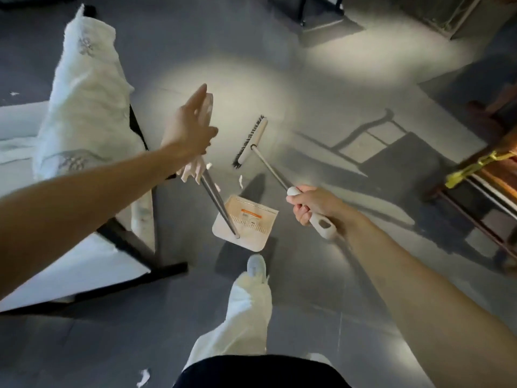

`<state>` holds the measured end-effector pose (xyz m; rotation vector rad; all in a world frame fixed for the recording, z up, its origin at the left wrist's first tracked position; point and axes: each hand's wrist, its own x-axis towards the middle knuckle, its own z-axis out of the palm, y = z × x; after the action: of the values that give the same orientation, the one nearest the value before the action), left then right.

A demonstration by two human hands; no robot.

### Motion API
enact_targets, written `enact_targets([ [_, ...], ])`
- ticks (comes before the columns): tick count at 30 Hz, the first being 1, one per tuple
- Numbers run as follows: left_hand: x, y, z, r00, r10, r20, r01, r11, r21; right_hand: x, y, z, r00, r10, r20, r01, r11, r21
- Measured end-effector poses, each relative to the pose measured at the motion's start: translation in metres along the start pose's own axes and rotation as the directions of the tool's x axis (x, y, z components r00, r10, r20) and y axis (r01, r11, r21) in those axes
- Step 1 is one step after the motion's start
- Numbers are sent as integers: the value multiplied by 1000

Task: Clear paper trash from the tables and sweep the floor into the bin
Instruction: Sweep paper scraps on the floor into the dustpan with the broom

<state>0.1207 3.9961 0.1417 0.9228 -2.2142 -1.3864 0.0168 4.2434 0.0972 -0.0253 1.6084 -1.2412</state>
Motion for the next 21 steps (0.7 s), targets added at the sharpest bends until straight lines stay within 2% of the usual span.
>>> enact_targets([
  [5,165,8,-18,981,-98,-165,108,993,53,146,-131,-5,991,27,130,-11,992,-122],
  [9,279,17,-45,958,-104,-266,127,990,68,244,-236,8,981,75,182,-50,989,-137],
  [16,490,-21,-88,865,-200,-460,249,967,47,460,-402,43,939,196,281,-101,942,-321],
  [21,629,-42,-142,777,-254,-575,330,943,29,586,-533,98,904,249,347,-59,877,-476],
])
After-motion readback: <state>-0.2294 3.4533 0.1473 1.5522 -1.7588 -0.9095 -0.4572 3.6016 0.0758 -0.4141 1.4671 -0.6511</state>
